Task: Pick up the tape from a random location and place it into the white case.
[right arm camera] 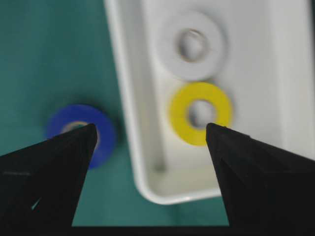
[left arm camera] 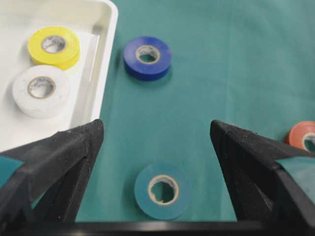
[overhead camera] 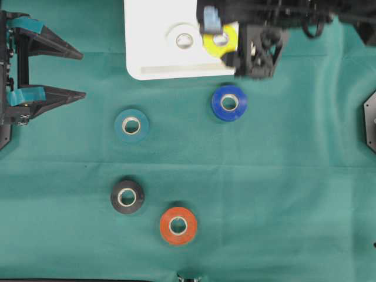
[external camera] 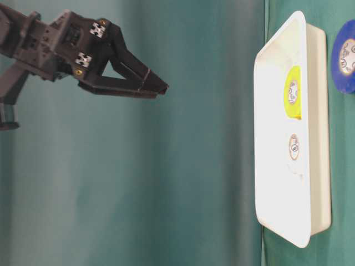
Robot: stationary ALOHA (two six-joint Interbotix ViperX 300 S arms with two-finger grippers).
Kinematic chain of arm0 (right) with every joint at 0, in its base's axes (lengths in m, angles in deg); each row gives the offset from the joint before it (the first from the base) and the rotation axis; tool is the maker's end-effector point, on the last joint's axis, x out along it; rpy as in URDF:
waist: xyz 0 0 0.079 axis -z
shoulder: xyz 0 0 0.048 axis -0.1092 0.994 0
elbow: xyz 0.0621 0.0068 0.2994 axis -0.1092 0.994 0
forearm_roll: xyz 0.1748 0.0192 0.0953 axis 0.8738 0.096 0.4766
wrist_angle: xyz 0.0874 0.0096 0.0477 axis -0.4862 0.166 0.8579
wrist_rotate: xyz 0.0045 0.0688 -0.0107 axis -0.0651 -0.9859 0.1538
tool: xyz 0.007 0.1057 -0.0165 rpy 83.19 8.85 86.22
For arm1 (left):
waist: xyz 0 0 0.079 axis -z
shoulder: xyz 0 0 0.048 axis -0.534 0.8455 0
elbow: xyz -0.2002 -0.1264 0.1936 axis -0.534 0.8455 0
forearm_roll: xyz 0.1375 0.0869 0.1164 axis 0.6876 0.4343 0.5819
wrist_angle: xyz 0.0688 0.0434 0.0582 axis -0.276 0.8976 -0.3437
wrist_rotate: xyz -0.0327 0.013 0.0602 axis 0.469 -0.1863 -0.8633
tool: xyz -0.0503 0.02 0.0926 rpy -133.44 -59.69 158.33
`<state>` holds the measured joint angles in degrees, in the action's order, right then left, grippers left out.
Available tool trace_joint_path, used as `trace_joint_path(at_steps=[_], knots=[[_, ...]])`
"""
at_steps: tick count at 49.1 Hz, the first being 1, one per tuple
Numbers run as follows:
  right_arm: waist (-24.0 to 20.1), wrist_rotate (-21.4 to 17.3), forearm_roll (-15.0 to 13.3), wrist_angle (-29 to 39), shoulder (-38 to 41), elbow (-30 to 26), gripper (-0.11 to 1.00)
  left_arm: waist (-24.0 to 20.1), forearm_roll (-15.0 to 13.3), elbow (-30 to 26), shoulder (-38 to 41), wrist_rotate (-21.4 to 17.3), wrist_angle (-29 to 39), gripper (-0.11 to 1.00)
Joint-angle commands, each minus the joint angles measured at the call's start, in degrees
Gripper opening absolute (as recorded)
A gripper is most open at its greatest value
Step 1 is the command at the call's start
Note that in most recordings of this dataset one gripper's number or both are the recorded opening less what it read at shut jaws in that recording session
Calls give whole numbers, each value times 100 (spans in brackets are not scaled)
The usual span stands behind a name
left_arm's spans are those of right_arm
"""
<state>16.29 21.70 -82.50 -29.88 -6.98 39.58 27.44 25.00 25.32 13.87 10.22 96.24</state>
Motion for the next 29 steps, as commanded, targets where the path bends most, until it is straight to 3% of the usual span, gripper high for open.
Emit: trace_joint_path(at_steps=[1,13,29], knots=[[-272,-97,0,-70,-141,-105,86,-9,-9,-114,9,0,-35,99],[-1011,-580,-35,-211,-132,-97,86,-9,-9,-114,9,-9,-35,99],[-1055,-624,-185,-308,-281,-35,86,-18,-9,-114,0,-9,-26,99]])
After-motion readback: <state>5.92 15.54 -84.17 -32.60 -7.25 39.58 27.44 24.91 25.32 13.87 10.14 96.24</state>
